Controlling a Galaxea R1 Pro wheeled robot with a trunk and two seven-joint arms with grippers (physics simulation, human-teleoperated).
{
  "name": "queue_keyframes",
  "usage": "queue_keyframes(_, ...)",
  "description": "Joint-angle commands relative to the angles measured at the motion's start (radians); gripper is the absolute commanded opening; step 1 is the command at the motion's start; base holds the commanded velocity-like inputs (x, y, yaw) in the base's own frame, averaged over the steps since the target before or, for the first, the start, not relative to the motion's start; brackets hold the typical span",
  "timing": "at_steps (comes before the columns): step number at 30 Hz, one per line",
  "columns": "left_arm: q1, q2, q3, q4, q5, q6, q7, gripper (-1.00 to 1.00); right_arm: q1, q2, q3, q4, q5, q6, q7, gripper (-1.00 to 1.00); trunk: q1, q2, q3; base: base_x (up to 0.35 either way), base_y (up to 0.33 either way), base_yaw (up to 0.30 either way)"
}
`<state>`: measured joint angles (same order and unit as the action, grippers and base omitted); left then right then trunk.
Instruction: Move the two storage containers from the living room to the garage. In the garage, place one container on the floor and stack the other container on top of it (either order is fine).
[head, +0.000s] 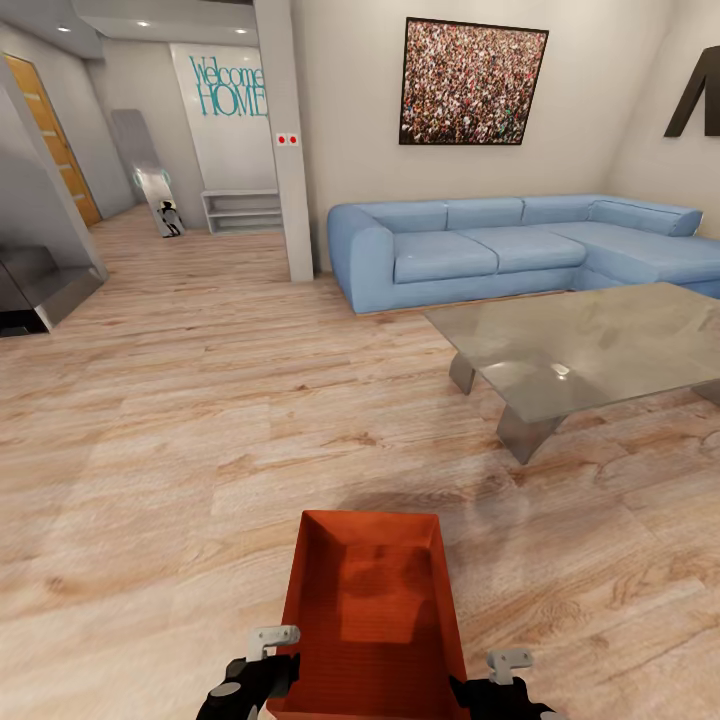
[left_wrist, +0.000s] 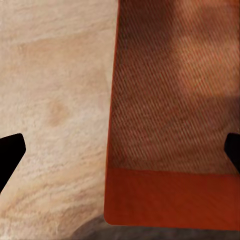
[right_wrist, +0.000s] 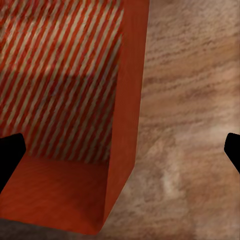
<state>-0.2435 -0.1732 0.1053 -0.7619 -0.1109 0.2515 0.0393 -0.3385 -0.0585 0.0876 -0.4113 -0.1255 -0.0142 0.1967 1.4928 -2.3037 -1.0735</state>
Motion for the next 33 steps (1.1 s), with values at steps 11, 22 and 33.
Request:
queue_keyframes(11,0.0,-0.001,0.004,-0.002,-0.01,0.008,-0.002,1.0,0.0,-0.001,0.01,0.0,-0.006,-0.001,0.0,1.0,0.0,0.0,-0.001,0.0,0.0,-0.032)
queue_keyframes(22,0.0,-0.001,0.004,-0.002,-0.01,0.009,0.003,1.0,0.0,-0.001,0.009,0.0,0.002,-0.001,0.0,1.0,0.0,0.0,-0.001,0.0,0.0,-0.003)
queue_keyframes(33,0.0,-0.001,0.004,-0.002,-0.01,0.009,0.002,1.0,0.0,-0.001,0.01,-0.001,0.003,-0.001,0.0,1.0,0.0,0.0,-0.001,0.0,0.0,-0.055)
